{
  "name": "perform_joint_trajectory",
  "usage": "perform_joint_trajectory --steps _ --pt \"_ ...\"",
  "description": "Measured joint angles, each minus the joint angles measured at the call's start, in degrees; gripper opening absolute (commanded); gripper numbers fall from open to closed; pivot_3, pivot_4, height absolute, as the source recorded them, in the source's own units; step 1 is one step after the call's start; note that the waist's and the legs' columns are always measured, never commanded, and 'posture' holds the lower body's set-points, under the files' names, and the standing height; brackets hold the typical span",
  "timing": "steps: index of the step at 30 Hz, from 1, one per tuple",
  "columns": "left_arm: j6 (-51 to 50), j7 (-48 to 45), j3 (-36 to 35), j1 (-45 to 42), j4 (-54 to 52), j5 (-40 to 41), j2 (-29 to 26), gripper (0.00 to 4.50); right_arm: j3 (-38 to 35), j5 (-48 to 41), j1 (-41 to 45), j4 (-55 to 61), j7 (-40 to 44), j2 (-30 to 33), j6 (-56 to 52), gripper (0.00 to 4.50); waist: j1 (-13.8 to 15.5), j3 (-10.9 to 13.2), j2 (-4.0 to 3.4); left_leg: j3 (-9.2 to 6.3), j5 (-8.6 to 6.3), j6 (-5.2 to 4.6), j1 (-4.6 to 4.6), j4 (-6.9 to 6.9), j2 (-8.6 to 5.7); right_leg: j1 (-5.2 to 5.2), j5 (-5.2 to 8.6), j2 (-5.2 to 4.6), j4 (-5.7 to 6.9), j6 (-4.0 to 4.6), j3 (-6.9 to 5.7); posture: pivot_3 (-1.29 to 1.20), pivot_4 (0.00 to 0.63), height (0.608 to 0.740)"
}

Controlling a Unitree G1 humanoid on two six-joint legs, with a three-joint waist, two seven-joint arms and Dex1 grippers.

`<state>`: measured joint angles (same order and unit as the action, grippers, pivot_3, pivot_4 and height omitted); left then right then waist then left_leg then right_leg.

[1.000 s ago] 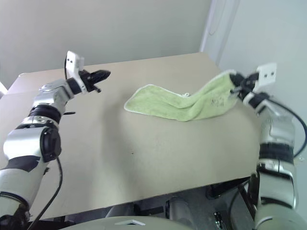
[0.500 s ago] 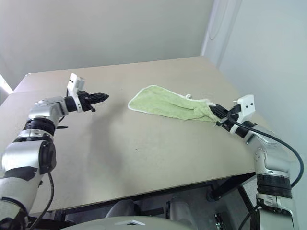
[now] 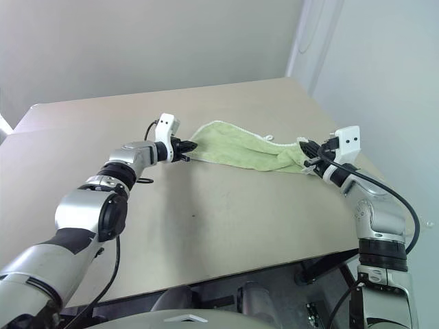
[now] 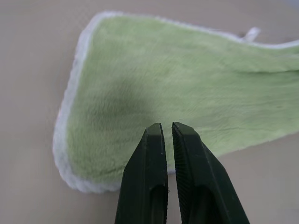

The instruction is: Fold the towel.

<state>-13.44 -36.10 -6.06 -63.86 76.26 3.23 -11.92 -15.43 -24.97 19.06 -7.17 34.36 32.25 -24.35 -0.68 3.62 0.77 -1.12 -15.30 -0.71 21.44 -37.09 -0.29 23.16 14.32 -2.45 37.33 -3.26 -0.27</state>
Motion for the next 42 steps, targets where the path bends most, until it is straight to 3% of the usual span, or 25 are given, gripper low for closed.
perform_joint_trajectory --steps 4,7,13,24,29,34,42 --pt "0.5 6.2 -0.3 0.0 0.4 -0.7 1.1 0.38 -0.1 0.0 -0.5 0.3 -1.1 0.0 -0.5 0.00 -0.1 0.0 0.00 0.03 0.00 0.00 -0.01 -0.05 -0.01 -0.02 -0.03 -0.01 0.00 -0.08 0.01 0.00 0.000 0.740" --pt "1.6 8.1 -0.3 0.0 0.7 -1.6 1.2 0.93 -0.5 0.0 -1.1 0.3 -1.8 0.0 -0.8 0.00 0.0 0.0 0.00 0.04 0.00 0.01 -0.01 -0.04 -0.02 -0.02 -0.04 -0.01 -0.01 -0.06 0.01 0.00 0.000 0.740" --pt "1.9 13.2 -0.3 0.1 1.6 -3.1 3.1 2.96 -0.9 -0.1 -2.6 1.1 -3.4 -0.1 -1.4 0.00 0.1 0.0 0.00 0.08 0.00 0.01 0.00 -0.05 -0.06 -0.03 -0.05 -0.06 -0.04 -0.07 0.02 0.00 0.000 0.740" --pt "-0.8 18.3 -7.2 1.0 2.1 -0.3 5.8 2.96 -0.7 0.0 -1.9 1.5 -7.1 -0.7 -5.7 0.00 0.0 0.0 0.00 0.11 0.00 0.01 -0.02 -0.05 -0.06 -0.03 -0.06 -0.05 -0.03 -0.08 0.04 0.00 0.000 0.740" --pt "-0.7 16.9 -7.2 1.0 2.1 -0.4 5.7 2.96 -1.1 -1.4 0.2 2.6 -8.2 -0.7 -10.7 0.00 0.0 0.0 -0.01 0.11 0.01 0.01 -0.03 -0.06 -0.07 -0.04 -0.07 -0.05 -0.03 -0.08 0.05 0.00 0.000 0.740" --pt "0.7 11.4 -6.1 1.0 2.1 -1.5 4.1 2.96 -5.8 -11.0 4.5 11.2 -7.6 0.1 -17.3 0.00 -0.1 0.0 -0.01 0.11 0.01 0.01 -0.01 -0.04 -0.07 -0.02 -0.07 -0.04 -0.04 -0.08 0.05 0.00 0.000 0.740" --pt "0.2 2.7 -12.1 -2.2 0.9 4.5 -5.0 2.96 -13.5 -33.0 16.1 21.4 -7.0 7.2 -29.8 0.00 0.1 0.0 0.00 0.11 0.00 0.01 0.00 -0.04 0.01 -0.04 -0.07 -0.08 -0.09 -0.07 0.04 0.00 0.000 0.740"
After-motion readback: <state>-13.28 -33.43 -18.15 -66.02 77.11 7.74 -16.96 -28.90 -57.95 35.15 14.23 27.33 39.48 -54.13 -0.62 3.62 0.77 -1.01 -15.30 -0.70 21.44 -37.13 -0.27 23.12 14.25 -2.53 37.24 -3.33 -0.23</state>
